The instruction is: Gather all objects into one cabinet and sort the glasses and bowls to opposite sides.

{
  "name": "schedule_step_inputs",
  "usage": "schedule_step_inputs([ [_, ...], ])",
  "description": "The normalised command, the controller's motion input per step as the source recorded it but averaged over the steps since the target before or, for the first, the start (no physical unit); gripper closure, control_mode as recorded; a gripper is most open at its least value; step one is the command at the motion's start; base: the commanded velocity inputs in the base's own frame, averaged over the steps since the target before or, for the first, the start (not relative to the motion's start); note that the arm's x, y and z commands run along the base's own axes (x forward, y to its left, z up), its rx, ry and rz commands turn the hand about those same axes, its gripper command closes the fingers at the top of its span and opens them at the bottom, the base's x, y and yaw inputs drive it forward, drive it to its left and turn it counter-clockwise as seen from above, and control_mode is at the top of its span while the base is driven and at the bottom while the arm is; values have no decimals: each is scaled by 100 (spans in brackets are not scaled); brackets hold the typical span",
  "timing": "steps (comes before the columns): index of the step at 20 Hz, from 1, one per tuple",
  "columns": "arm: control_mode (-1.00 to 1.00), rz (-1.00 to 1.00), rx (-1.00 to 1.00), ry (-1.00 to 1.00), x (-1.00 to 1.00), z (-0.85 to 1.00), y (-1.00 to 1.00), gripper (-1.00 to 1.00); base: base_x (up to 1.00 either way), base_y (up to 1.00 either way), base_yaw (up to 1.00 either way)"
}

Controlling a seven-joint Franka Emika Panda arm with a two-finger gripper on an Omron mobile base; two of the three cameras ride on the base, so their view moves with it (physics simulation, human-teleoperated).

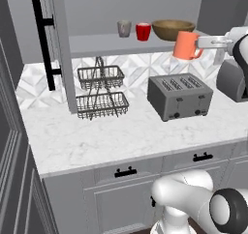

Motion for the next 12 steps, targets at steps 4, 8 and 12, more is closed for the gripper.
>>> schedule_step_inputs([
  [4,100,0,0,0,0,0,0,100,28,0,0],
  [8,100,0,0,0,0,0,0,100,44,0,0],
  [12,100,0,0,0,0,0,0,100,47,0,-1],
])
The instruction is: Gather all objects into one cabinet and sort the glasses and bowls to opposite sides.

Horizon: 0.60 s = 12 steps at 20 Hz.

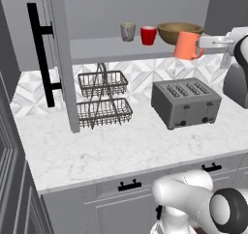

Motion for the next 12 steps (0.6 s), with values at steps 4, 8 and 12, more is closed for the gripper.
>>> schedule_step_inputs([
  [4,100,0,0,0,0,0,0,100,48,0,-2],
  [8,100,0,0,0,0,0,0,100,5,0,0],
  [12,100,0,0,0,0,0,0,100,4,0,0],
])
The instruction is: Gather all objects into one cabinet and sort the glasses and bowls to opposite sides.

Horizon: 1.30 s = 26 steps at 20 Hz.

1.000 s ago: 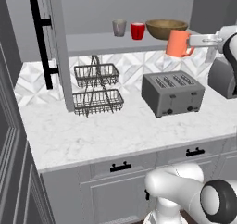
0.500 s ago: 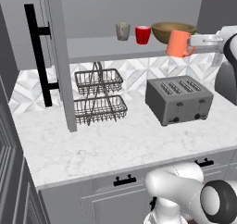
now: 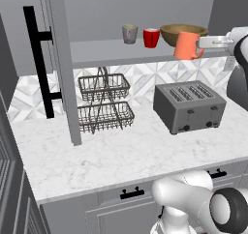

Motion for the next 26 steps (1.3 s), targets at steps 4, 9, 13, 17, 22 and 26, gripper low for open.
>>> schedule_step_inputs([
  [4,100,0,0,0,0,0,0,100,1,2,0],
  [9,-100,3,0,0,0,19,19,100,0,0,0],
  [13,-100,10,-4,9,54,-8,42,100,0,0,0],
  [17,-100,9,-13,2,100,-5,42,100,0,0,0],
  [22,-100,7,-17,6,74,0,55,100,0,0,0],
  [26,-100,8,-14,8,64,0,32,100,0,0,0],
])
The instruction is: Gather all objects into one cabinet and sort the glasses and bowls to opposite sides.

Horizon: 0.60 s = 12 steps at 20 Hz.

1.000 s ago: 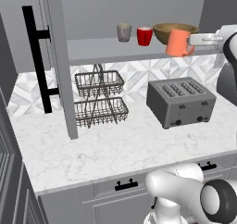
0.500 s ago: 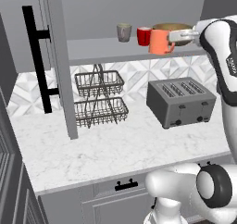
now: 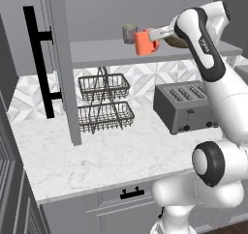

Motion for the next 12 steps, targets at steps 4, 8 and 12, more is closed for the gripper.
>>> schedule_step_inputs([
  [4,-100,0,-9,0,81,0,15,100,0,0,0],
  [8,-100,-1,-2,0,67,-7,8,100,0,0,0],
  [12,-100,6,0,0,15,-35,18,100,0,0,0],
])
